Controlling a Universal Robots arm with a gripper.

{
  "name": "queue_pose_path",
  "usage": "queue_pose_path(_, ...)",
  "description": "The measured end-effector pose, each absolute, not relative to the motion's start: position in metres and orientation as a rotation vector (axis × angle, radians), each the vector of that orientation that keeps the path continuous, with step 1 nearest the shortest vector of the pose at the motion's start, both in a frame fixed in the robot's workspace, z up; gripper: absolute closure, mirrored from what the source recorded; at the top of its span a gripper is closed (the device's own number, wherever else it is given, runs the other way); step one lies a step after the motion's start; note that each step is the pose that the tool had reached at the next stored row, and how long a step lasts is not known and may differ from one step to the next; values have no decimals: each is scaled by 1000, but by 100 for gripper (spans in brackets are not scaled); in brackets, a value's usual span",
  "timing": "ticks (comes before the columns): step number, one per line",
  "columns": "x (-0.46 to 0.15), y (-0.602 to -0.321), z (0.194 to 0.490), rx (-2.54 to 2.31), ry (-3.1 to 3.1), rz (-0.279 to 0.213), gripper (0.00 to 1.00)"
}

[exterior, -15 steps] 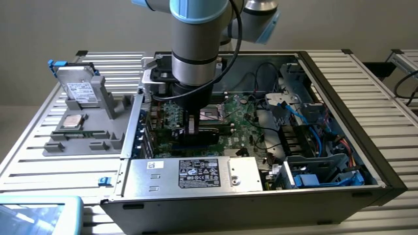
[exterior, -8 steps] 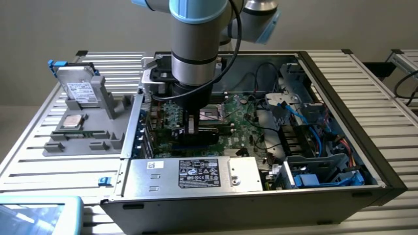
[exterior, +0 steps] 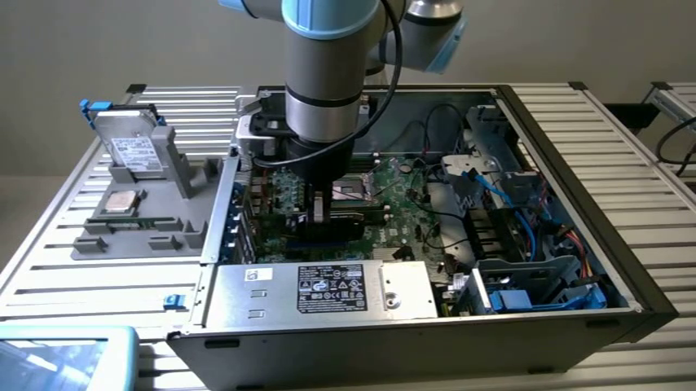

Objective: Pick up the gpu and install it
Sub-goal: 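Insert the gpu into the slot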

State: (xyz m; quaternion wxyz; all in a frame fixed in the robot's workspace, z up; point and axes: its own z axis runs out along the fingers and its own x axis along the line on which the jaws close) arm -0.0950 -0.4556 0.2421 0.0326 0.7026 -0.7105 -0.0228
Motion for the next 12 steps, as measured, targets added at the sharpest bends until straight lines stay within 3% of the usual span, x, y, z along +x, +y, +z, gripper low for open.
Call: queue_pose_path(12, -95, -456, 242, 2163, -2187, -70, 72)
